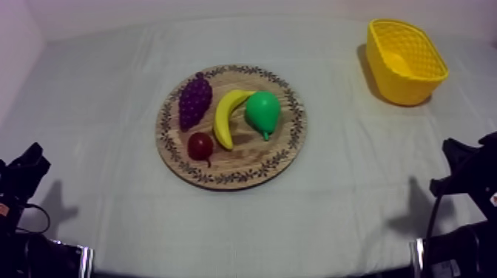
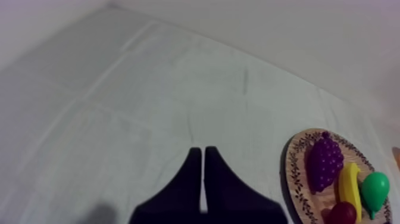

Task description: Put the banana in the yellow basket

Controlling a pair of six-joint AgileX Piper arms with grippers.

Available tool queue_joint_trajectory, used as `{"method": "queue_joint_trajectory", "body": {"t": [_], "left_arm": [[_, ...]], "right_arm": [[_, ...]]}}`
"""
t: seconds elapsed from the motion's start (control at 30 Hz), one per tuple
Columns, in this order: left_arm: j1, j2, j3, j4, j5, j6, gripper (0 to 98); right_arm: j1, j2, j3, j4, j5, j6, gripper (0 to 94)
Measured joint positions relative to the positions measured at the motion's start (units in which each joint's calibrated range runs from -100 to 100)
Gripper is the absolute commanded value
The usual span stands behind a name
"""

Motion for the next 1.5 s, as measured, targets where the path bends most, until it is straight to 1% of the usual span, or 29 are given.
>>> {"method": "queue_joint_trajectory", "body": {"t": [0.93, 1.1, 1.5], "left_arm": [[0.00, 0.00, 0.00, 0.00, 0.00, 0.00, 0.1], [0.00, 0.00, 0.00, 0.00, 0.00, 0.00, 0.1], [0.00, 0.00, 0.00, 0.00, 0.00, 0.00, 0.1]], "right_arm": [[0.00, 0.00, 0.00, 0.00, 0.00, 0.00, 0.5], [0.00, 0.00, 0.00, 0.00, 0.00, -0.50, 0.7], [-0.39, 0.00, 0.00, -0.14, -0.52, 0.48, 0.5]]}}
